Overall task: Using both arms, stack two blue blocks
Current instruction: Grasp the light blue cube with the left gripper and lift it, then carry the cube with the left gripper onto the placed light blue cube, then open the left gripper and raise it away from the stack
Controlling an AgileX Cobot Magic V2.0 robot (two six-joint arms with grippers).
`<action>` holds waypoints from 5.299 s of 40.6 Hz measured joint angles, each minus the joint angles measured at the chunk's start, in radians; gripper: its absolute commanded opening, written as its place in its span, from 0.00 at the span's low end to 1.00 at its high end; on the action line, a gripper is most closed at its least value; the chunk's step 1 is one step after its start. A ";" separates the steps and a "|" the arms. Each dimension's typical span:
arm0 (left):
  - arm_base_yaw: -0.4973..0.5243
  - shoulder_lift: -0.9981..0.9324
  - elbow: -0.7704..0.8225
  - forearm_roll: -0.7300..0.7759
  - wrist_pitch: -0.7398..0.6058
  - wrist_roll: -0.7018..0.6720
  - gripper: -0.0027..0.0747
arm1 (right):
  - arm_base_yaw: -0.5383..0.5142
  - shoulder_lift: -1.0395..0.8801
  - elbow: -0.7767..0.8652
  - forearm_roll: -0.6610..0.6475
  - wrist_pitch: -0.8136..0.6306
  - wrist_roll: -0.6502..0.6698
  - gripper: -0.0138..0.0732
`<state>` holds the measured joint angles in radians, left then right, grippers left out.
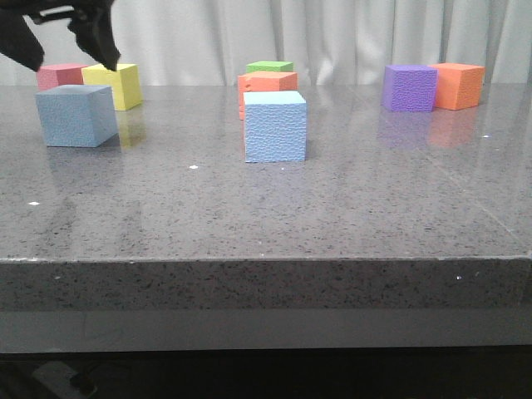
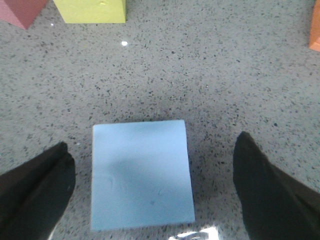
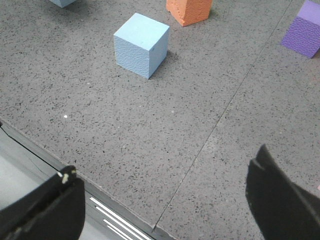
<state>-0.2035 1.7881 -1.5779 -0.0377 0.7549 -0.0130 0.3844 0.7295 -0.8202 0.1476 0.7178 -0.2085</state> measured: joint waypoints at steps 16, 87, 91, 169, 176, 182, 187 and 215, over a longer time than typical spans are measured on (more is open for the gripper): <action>-0.002 0.129 -0.027 0.004 0.007 -0.006 0.70 | 0.000 0.000 0.000 0.000 0.000 0.000 0.91; -0.361 0.160 -0.397 -0.270 0.279 1.016 0.44 | 0.000 0.000 0.000 0.000 0.000 0.000 0.91; -0.361 0.160 -0.397 -0.275 0.281 1.037 0.44 | 0.000 0.000 0.000 0.000 0.000 0.000 0.91; -0.363 -0.054 -0.397 -0.273 0.298 0.848 0.81 | 0.000 0.000 0.000 0.000 0.000 0.000 0.91; -0.363 -0.162 -0.397 -0.271 0.327 0.701 0.81 | 0.000 0.000 0.000 0.000 0.000 0.000 0.91; -0.363 -0.244 -0.397 -0.211 0.418 0.518 0.81 | 0.000 0.000 0.000 0.000 0.000 0.000 0.91; -0.363 -0.303 -0.397 -0.132 0.504 0.320 0.81 | 0.000 0.000 0.000 0.000 0.000 0.000 0.91; -0.363 -0.893 0.490 0.038 0.141 -0.003 0.70 | 0.000 -0.020 0.000 -0.001 0.031 0.000 0.91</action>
<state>-0.5664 0.8948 -1.0878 0.0000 0.8958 -0.0156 0.3844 0.7100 -0.8202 0.1465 0.7492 -0.2085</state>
